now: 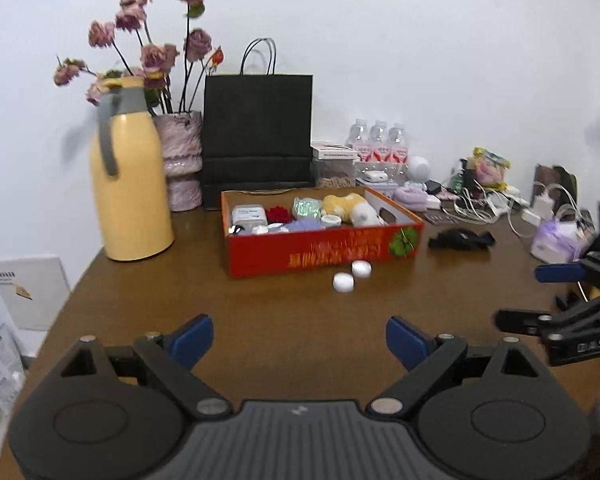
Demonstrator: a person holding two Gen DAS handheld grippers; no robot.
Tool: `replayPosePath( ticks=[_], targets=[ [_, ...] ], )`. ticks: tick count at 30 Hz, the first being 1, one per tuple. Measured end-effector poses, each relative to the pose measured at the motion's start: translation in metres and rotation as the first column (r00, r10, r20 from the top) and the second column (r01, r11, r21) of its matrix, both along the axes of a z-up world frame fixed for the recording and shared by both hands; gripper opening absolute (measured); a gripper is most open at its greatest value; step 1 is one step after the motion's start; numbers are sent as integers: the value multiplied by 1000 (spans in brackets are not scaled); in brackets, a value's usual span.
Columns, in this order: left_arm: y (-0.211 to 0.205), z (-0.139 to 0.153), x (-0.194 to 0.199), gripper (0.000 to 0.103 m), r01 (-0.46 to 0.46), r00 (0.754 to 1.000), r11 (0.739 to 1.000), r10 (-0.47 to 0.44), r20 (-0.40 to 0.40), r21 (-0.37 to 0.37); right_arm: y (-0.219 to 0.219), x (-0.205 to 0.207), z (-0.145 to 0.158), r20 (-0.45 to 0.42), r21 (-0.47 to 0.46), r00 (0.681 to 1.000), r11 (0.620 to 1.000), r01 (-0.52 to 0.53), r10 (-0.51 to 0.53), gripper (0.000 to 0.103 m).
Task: Organize objects
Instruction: 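Withdraw both tools toward the remaining white lids, then grasp a white lid with the left tool while the right tool grasps another lid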
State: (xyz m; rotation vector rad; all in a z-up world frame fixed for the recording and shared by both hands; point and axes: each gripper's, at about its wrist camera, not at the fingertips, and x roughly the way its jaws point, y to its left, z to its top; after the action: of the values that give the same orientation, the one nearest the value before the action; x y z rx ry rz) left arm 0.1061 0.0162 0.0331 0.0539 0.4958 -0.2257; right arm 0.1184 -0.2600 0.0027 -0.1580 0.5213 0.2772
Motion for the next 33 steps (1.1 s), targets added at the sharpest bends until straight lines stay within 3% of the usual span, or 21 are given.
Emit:
replayPosePath(
  ticks=[3,6,10,13,17,21,22,23,28,29,30,31,33],
  targets=[
    [9,8,-26,94,-46,999,998,45,29,44,-13,-36,6,6,7,1000,1000,-5,5,103],
    [7,14,-30,97,-43,996,998,39,79,46,-19,-41,14,23,-4,999,1000,29,-29,103],
    [-7,5,-5,97,6,998,1000,-6,65,-4,-19,-20,12,39,20,999,999,34,-35,103],
    [-26,-17,37,95,96,995,995,-95,43,-13,-16,23,-1,32,62,999,998,11,-13,99],
    [-59,-54,119,82,182,983,983,-182,-8,21,-7,107,-22,-1,70,1000,997,22,-21,85],
    [-85,-79,189,77,229,971,973,-226,-74,40,4,186,-44,-75,80,997,997,20,-14,72],
    [-89,-85,205,72,236,968,971,-232,-98,39,9,201,-49,-89,66,996,998,15,-9,70],
    [-92,-90,218,62,226,968,973,-220,-124,40,15,216,-55,-98,49,995,999,10,-5,69],
    [-92,-107,252,38,227,956,974,-224,-189,-5,31,253,-77,-154,41,988,999,-26,33,58],
    [-91,-108,253,29,227,955,974,-226,-190,-12,32,258,-82,-168,45,985,999,-23,31,55],
    [-92,-109,254,25,232,956,973,-229,-185,-9,32,262,-85,-184,55,983,998,-20,30,41],
    [-92,-109,253,25,237,956,972,-233,-176,0,31,264,-89,-201,72,979,997,-21,36,30],
    [-94,-107,250,25,237,958,971,-230,-173,17,30,264,-92,-200,88,979,996,-17,35,30]
  ],
)
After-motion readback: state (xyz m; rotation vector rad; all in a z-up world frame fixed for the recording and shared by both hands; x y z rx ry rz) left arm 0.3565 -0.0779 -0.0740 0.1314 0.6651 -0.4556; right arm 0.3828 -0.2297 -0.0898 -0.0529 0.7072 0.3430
